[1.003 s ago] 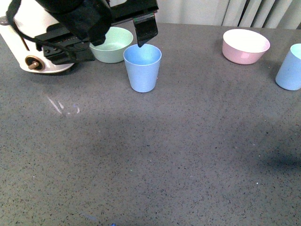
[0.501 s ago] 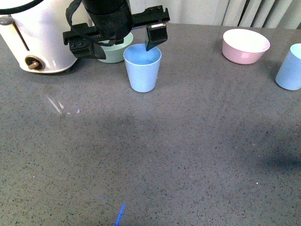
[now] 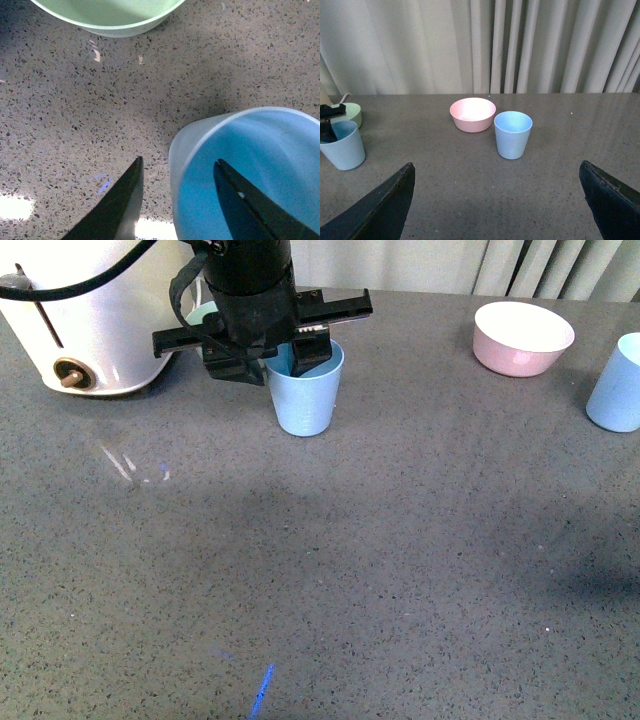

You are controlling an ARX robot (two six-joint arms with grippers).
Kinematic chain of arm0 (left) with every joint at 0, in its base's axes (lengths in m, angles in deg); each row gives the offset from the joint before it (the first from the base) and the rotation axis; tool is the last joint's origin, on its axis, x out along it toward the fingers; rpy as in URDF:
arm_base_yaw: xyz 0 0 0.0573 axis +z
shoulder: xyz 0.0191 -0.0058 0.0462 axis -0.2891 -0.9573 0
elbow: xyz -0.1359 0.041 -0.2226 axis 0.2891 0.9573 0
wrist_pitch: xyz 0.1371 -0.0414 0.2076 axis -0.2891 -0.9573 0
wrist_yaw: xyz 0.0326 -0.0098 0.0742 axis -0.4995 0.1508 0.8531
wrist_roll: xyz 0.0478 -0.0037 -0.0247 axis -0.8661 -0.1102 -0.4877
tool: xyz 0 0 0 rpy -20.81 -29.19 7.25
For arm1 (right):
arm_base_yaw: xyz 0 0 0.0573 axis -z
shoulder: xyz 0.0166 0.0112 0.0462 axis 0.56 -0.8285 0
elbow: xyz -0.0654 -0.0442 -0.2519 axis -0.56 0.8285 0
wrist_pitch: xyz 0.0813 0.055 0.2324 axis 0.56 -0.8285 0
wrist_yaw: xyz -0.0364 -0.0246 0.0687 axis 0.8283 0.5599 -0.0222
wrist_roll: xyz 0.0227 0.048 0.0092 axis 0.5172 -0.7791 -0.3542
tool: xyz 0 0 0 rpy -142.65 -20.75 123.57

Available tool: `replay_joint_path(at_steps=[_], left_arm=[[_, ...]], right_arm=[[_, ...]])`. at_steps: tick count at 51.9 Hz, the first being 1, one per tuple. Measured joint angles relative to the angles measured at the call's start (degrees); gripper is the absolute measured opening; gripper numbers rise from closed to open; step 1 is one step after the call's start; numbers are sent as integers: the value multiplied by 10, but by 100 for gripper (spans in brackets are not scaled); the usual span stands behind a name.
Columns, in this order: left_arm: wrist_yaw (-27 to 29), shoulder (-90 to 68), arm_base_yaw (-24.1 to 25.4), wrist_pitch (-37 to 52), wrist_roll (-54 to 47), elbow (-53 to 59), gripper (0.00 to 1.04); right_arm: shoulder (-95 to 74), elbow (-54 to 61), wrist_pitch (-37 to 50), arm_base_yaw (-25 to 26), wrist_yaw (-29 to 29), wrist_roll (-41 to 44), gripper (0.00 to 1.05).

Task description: Stack blue cups with both arms

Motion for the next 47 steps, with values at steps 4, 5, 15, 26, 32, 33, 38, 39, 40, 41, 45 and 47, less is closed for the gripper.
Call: replay_joint_path(at_steps=[4,5,15,26,32,33,38,39,40,41,45,47], left_arm=[[-3,0,-6,-10,4,0,17],[-4,0,-7,-11,5,0,15],[0,2,-36,-24,34,0,2],[8,14,-97,-30,76,0,2],[19,15,-127,-32,82,0,2],[20,15,-129,-32,83,0,2],[25,15,-144,-36,88,0,2],[26,15,-147,-37,89,0,2],[26,15,-148,-38,90,0,2],[26,15,-150,-40,91,0,2],[26,15,-153,-41,95,0,2],[27,15,-153,-41,97,0,2]], right_arm=[[0,0,0,0,0,0,96],[0,0,0,0,0,0,96],[0,0,0,0,0,0,96],[0,0,0,0,0,0,96],[0,0,0,0,0,0,96],[0,0,0,0,0,0,96],[0,0,0,0,0,0,96],[0,0,0,0,0,0,96],[0,0,0,0,0,0,96],[0,0,0,0,0,0,96],[0,0,0,0,0,0,96],[0,0,0,0,0,0,96]])
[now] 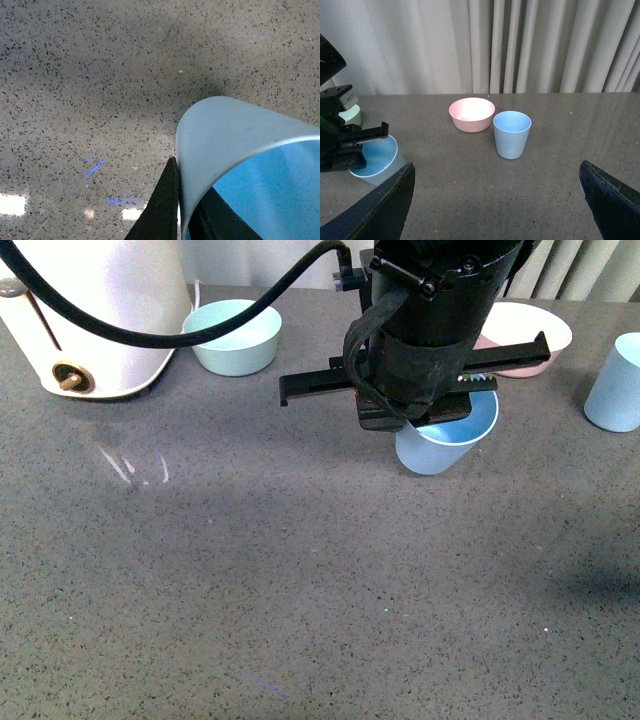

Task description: Stack blue cups with both arms

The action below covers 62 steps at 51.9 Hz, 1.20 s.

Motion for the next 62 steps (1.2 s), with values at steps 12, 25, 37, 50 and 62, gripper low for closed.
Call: replay_joint_path(at_steps=[12,25,37,50,62], left_arm=[[-3,-9,-1,-1,16,-6,20],[-5,-9,-1,2,22,-6,55],[11,8,-1,37,21,15,94],[10,82,-5,88,17,74,96],[29,184,9,163,-2,176,96]], right_arm=[[0,0,0,0,0,0,96],[0,0,0,0,0,0,96],[0,0,0,0,0,0,96],[0,0,0,0,0,0,96],[0,0,0,0,0,0,96]])
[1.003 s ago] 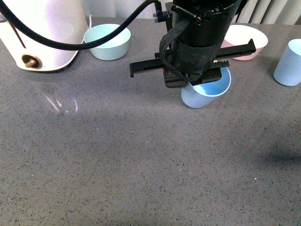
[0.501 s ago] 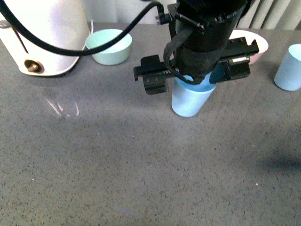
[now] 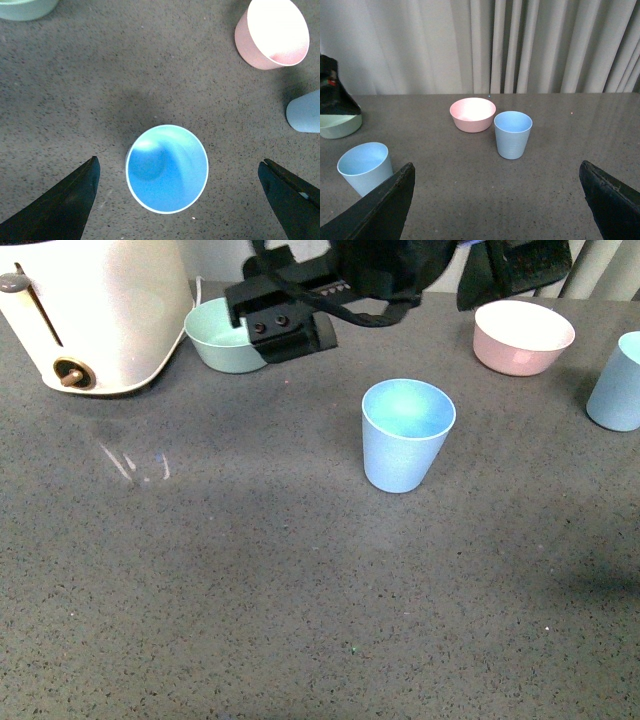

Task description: Stack blue cups with both arms

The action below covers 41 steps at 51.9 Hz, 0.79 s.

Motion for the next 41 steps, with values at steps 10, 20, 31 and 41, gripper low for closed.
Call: replay_joint_path(at_steps=[10,20,31,41], left_arm=[[117,138,37,245,-99,190,87],[123,399,154,551,-369,502,49],[39,535,234,551,-420,644,7],[-19,624,292,526,-426,703,2]], right_arm=[[0,0,0,0,0,0,96],[0,0,0,0,1,0,96],[0,0,0,0,-2,0,96],[0,0,0,0,0,0,96]])
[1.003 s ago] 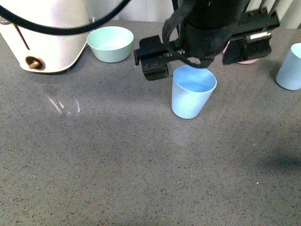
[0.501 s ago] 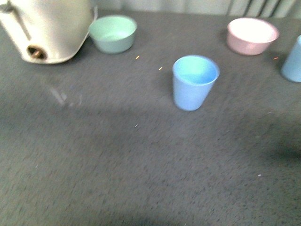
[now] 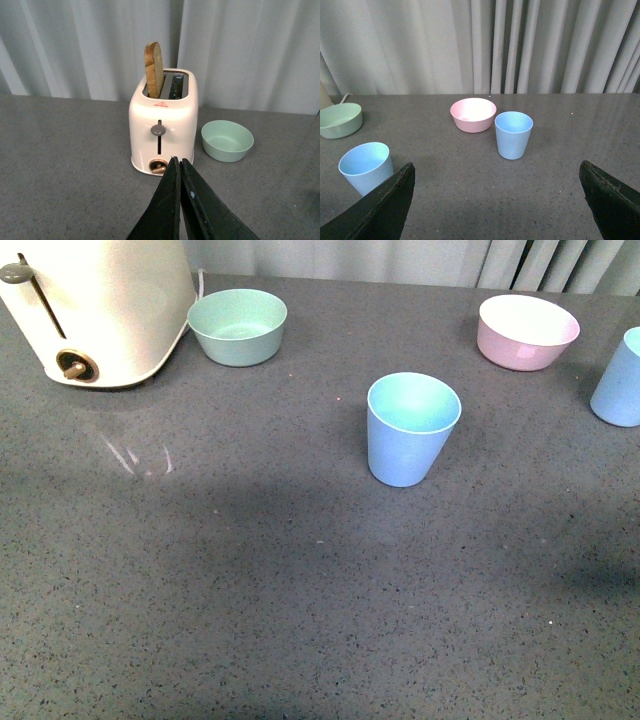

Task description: Stack blue cups with both arms

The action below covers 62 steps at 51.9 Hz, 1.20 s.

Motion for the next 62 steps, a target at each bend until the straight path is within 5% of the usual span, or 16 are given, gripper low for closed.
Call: replay_joint_path(at_steps=[29,62], left_arm=[[-111,174,118,-97,-2,72,2],[-118,338,120,-245,-2,82,2]], right_arm=[[0,0,0,0,0,0,96],[0,0,0,0,0,0,96]])
